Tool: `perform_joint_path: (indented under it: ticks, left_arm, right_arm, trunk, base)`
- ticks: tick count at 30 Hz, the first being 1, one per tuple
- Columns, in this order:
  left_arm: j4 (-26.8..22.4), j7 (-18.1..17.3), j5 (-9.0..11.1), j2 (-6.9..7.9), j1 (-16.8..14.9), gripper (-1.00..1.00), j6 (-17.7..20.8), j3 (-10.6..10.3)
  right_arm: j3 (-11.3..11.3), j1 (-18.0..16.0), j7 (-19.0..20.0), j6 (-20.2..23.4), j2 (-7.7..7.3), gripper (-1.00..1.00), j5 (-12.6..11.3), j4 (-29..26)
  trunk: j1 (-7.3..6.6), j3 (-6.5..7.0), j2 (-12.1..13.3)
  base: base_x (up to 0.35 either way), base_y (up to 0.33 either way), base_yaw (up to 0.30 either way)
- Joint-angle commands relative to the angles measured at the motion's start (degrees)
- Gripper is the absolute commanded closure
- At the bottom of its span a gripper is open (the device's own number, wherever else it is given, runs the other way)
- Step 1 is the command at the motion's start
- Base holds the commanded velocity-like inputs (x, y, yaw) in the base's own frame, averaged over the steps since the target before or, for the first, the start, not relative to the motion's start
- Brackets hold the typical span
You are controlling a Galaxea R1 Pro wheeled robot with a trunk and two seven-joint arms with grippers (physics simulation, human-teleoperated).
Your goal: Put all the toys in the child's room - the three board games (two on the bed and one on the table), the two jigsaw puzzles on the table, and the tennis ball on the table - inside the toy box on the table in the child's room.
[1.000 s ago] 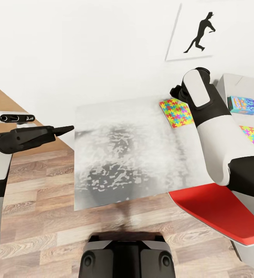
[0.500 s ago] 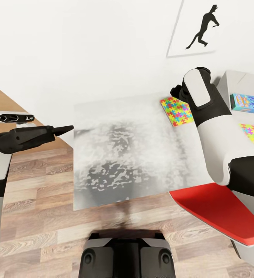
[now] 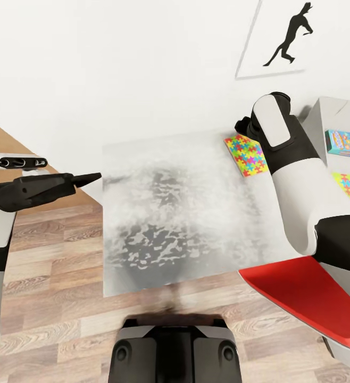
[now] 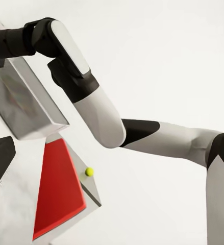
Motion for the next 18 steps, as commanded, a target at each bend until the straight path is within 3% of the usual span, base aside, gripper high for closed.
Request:
perform_joint_path:
  ticks: [1,18]
  left_arm:
    - [0.0,-0.2,-0.01,0.01,-0.03,-1.0,0.61,-0.04]
    - [-0.03,-0.2,0.23,0.09,-0.03,-1.0,0.61,-0.05]
  right_arm:
    - [0.15,-0.05,-0.48,0.22,-0.03,-1.0,-0.42,-0.05]
    - [0.09,-0.42,-0.56,-0.13,-0.15,-1.0,-0.35,-0.08]
  trunk:
    - [0.05,-0.07,-0.09]
    - [0.05,-0.09,-0.09]
  base:
    - [0.115,0.066,0.0]
    - [0.023,0.013,0.0]
